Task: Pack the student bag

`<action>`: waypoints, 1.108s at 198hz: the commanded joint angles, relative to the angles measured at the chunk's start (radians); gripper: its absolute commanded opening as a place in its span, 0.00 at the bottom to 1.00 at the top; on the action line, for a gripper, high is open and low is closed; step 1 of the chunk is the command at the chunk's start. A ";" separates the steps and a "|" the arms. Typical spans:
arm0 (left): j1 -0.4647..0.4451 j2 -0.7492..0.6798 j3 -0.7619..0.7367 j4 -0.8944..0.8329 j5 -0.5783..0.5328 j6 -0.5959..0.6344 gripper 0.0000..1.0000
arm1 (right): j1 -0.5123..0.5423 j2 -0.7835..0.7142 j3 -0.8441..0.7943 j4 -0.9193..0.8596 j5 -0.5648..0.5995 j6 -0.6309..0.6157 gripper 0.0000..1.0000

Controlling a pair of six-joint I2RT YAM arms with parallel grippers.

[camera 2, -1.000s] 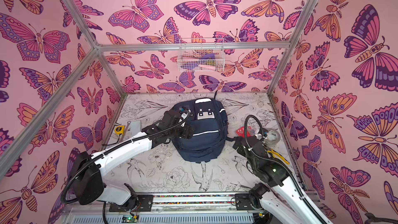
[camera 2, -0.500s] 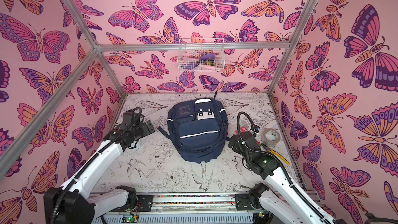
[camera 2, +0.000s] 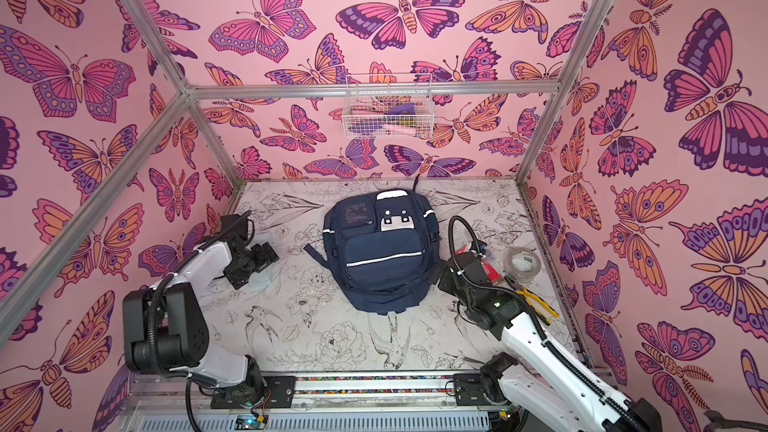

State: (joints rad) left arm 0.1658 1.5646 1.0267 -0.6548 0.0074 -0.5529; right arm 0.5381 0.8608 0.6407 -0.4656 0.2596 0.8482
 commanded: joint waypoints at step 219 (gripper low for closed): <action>-0.095 0.112 0.071 0.022 0.239 0.034 0.25 | -0.033 0.269 0.245 -0.122 -0.214 0.062 0.87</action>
State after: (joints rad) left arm 0.1310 1.7611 1.1057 -0.6777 0.1070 -0.4881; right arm 0.5045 1.1145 0.8154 -0.5732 0.1337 0.8749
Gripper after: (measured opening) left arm 0.677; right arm 0.904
